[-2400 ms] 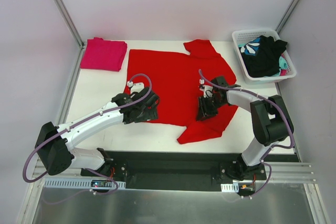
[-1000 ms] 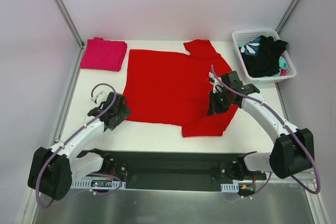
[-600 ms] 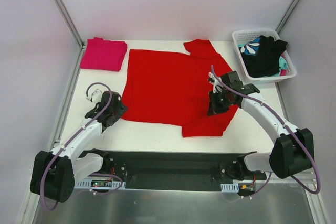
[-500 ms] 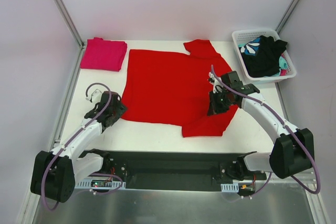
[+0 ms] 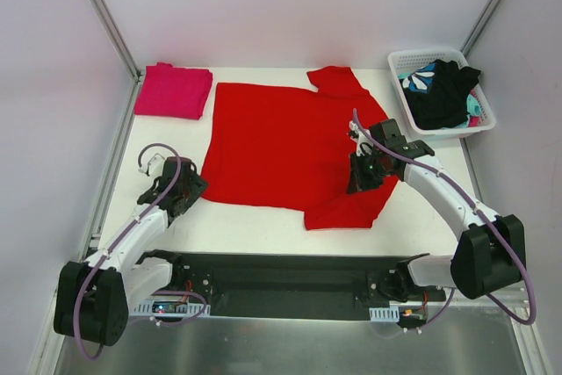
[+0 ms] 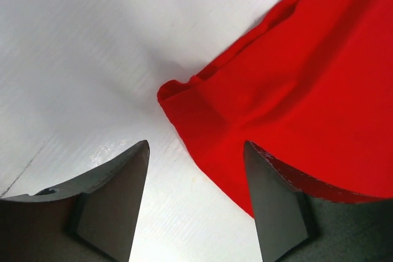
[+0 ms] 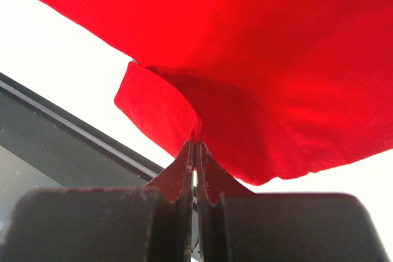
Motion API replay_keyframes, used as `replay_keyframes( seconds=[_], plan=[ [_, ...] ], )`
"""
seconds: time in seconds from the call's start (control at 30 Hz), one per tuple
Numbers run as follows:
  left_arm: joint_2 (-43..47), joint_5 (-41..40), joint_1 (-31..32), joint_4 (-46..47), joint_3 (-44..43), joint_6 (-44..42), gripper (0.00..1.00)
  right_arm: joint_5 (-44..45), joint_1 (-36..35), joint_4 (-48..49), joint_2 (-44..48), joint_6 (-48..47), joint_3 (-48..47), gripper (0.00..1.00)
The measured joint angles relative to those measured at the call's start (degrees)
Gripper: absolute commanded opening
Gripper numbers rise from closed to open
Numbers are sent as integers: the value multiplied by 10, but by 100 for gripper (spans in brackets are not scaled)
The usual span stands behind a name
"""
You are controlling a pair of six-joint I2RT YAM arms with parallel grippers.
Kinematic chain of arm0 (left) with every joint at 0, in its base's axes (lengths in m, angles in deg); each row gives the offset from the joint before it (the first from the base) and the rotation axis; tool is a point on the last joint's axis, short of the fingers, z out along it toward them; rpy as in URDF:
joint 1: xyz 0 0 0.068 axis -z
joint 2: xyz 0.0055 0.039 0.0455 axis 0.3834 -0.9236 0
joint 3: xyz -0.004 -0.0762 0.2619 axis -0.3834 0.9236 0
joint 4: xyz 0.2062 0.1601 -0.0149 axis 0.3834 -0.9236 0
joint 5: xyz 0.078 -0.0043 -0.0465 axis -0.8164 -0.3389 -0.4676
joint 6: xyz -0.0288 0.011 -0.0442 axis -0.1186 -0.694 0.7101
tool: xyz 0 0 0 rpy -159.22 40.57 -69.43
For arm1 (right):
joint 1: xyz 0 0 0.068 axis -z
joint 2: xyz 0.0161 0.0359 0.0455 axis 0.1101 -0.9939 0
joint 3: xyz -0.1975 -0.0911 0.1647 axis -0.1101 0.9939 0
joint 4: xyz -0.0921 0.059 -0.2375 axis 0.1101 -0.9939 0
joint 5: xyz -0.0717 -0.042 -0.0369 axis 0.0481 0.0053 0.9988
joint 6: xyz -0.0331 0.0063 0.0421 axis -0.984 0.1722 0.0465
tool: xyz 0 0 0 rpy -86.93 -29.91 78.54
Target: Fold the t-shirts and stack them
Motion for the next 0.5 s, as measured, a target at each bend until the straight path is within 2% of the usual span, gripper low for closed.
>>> replay_keyframes(
  seconds=[0.23,0.5],
  plan=[
    [3,4,-31,10,23,0,54,0,0,0,0,0,0,1],
    [10,19,-59,34,55,2,52,-1,0,-1,0,0,0,1]
  ],
)
